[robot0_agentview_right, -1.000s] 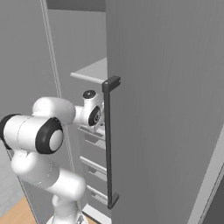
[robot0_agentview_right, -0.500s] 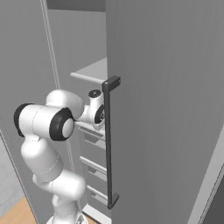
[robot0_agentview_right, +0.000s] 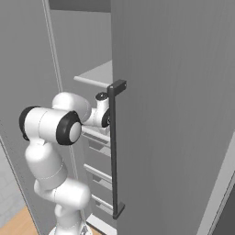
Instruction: Take the meat container that has the chicken drumstick and place it on the second highest rack of the freezer. Then take the vegetable container that has the potato and sweet potato and place it on the highest rack of the freezer.
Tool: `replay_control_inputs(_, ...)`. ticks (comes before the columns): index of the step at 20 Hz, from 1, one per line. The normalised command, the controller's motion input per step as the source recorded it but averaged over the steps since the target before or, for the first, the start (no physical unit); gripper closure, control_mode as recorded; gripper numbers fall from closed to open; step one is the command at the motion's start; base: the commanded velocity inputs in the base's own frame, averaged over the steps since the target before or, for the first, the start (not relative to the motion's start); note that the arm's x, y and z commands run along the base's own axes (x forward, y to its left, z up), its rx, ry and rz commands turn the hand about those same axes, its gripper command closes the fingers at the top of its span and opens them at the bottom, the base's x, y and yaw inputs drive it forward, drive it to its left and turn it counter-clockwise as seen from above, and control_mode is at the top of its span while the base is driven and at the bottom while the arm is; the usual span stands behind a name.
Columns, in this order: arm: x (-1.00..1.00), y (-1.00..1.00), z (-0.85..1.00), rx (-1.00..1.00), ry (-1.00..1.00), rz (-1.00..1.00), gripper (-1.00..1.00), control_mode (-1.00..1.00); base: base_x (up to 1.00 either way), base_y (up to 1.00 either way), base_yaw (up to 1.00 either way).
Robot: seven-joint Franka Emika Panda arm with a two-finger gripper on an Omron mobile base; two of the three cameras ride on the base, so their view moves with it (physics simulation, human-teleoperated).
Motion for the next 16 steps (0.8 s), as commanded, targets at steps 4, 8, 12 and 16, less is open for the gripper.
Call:
replay_control_inputs(4,0.00,0.00,0.00,0.00,0.00,0.00,1.00,-1.00,0.00,0.00,0.00)
replay_control_inputs(8,0.02,0.00,0.00,0.00,0.00,0.00,-1.00,-1.00,0.00,0.00,0.00)
replay_control_inputs(12,0.00,0.00,0.00,0.00,0.00,0.00,-1.00,-1.00,0.00,0.00,0.00)
replay_control_inputs(16,0.00,0.00,0.00,0.00,0.00,0.00,-1.00,-1.00,0.00,0.00,0.00)
